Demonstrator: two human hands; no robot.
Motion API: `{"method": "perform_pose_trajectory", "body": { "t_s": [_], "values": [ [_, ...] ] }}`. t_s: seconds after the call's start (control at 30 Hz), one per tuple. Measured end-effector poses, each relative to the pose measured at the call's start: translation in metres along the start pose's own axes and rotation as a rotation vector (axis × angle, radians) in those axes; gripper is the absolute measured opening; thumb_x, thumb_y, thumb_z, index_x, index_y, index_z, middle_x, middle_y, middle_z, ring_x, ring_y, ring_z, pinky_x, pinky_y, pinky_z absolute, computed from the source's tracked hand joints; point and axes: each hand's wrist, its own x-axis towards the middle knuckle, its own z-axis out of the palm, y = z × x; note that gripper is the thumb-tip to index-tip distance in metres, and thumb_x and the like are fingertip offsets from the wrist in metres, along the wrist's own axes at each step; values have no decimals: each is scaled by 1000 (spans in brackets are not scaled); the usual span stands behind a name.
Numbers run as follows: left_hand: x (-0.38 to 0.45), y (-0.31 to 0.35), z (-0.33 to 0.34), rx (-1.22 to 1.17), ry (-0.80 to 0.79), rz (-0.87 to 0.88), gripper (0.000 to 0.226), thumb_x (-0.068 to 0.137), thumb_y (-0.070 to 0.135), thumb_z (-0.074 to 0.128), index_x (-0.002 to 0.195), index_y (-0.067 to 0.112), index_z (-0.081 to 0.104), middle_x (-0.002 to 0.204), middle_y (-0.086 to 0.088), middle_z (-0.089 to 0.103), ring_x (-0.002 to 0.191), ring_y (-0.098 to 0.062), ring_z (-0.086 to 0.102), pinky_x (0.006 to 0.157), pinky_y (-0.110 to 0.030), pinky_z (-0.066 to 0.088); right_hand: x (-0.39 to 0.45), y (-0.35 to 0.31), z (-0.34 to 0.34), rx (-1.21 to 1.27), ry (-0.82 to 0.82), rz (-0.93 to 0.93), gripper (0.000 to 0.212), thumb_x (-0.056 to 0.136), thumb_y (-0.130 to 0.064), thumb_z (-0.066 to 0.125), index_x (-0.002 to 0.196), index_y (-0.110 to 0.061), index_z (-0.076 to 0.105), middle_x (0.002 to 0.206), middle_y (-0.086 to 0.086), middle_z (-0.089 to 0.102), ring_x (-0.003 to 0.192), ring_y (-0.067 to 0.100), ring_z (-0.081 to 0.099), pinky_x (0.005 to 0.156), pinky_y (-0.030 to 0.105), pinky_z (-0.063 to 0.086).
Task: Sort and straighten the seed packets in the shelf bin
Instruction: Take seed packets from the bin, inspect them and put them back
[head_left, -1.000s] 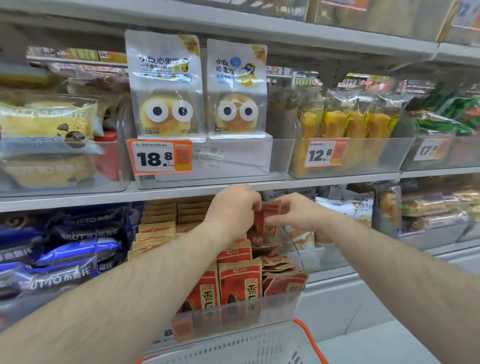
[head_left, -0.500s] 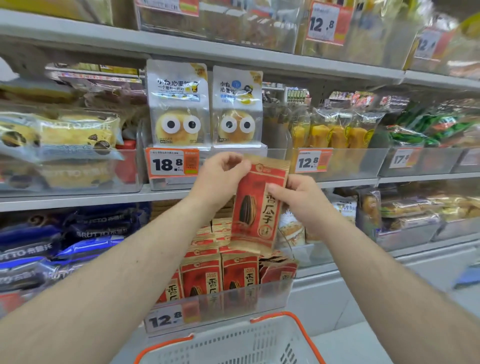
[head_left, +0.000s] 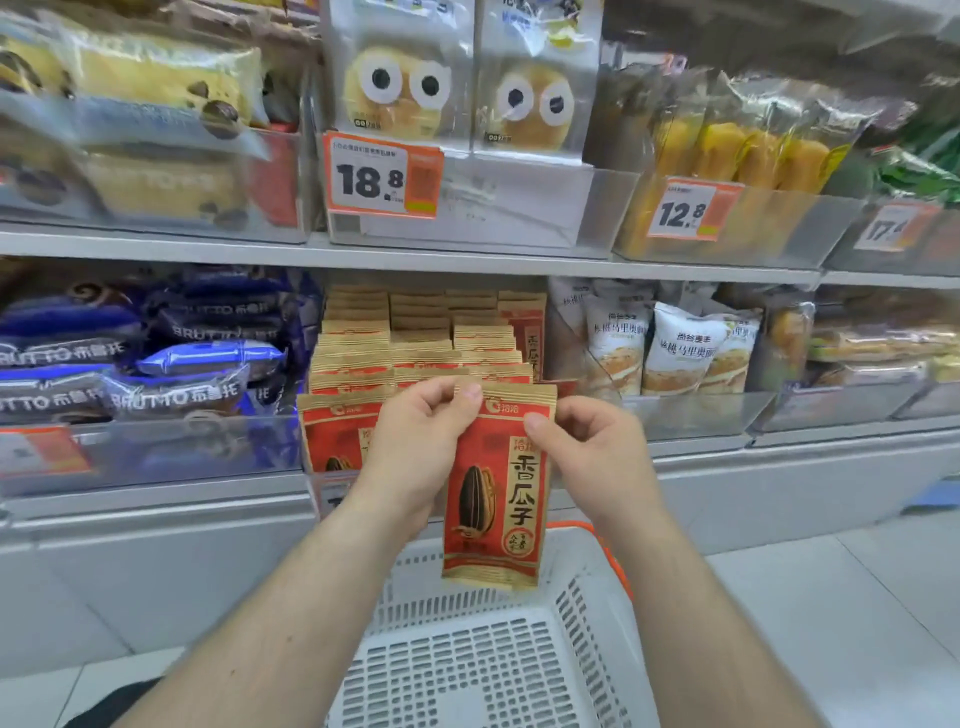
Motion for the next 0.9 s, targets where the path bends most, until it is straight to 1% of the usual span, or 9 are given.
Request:
{"method": "perform_pose_trajectory", "body": {
  "t_s": [0.07, 0.13, 0.23, 0.3, 0.4, 0.5, 0.6, 0.8, 0.9],
  "values": [
    [-2, -12, -3, -21, 25, -9, 15, 100, 20, 57, 99, 13, 71, 83, -7, 77, 70, -20, 74, 56, -32, 59, -6, 8, 5, -2, 18, 6, 20, 90, -12, 69, 71, -13, 71, 71, 4, 74, 65, 12, 68, 59, 31, 54],
    [-3, -21, -3, -73, 39, -36, 16, 100, 19, 57, 96, 12, 71, 84, -9, 77, 72, -22, 74, 62, -36, 62, -11, 15, 10, 14, 18, 46, 22, 93, -15, 66, 72, -11, 69, 72, 5, 74, 66, 14, 68, 61, 32, 56],
    [-5, -26, -1, -160, 14, -99, 21, 101, 21, 55, 104, 9, 71, 92, -14, 77, 80, -26, 75, 67, -37, 63, -14, 20, 14, 109, 33, 130, 26, 98, -19, 59, 81, -2, 68, 80, 15, 74, 72, 27, 70, 67, 45, 57],
    [-6, -27, -2, -197, -6, -136, 26, 102, 24, 54, 111, 7, 70, 98, -14, 77, 87, -28, 76, 71, -38, 64, -14, 22, 15, 145, 33, 163, 27, 99, -22, 57, 87, -1, 67, 83, 18, 74, 77, 35, 71, 69, 51, 57],
    [-5, -30, -6, -221, -18, -180, 30, 102, 27, 53, 114, 5, 70, 101, -15, 77, 91, -30, 75, 71, -39, 64, -17, 23, 16, 162, 20, 175, 19, 100, -20, 55, 88, -9, 66, 78, 6, 74, 71, 22, 71, 57, 33, 54],
    [-4, -34, -9, -241, -22, -208, 33, 101, 28, 54, 116, 3, 69, 105, -17, 76, 90, -30, 75, 71, -39, 63, -19, 23, 15, 176, 8, 155, 24, 100, -16, 53, 82, -4, 63, 69, 5, 69, 59, 15, 63, 50, 23, 46],
    [-4, -36, -12, -235, -47, -204, 31, 101, 30, 52, 108, 7, 71, 102, -14, 76, 86, -27, 75, 68, -37, 62, -21, 20, 11, 204, 14, 158, 29, 101, -11, 51, 75, -2, 62, 52, -4, 60, 40, 2, 50, 41, 14, 37],
    [-5, -38, -13, -261, -70, -179, 29, 100, 27, 50, 100, 8, 72, 93, -14, 76, 78, -26, 74, 62, -35, 61, -23, 16, 11, 207, 4, 150, 32, 101, -10, 51, 70, -3, 60, 46, -5, 55, 36, 3, 43, 39, 14, 33],
    [-5, -38, -12, -256, -60, -179, 27, 99, 28, 53, 100, 8, 72, 94, -14, 76, 79, -26, 74, 63, -35, 61, -23, 16, 10, 225, 5, 147, 32, 100, -10, 51, 70, -3, 60, 46, -4, 55, 36, 3, 42, 38, 15, 33]
  ]
}}
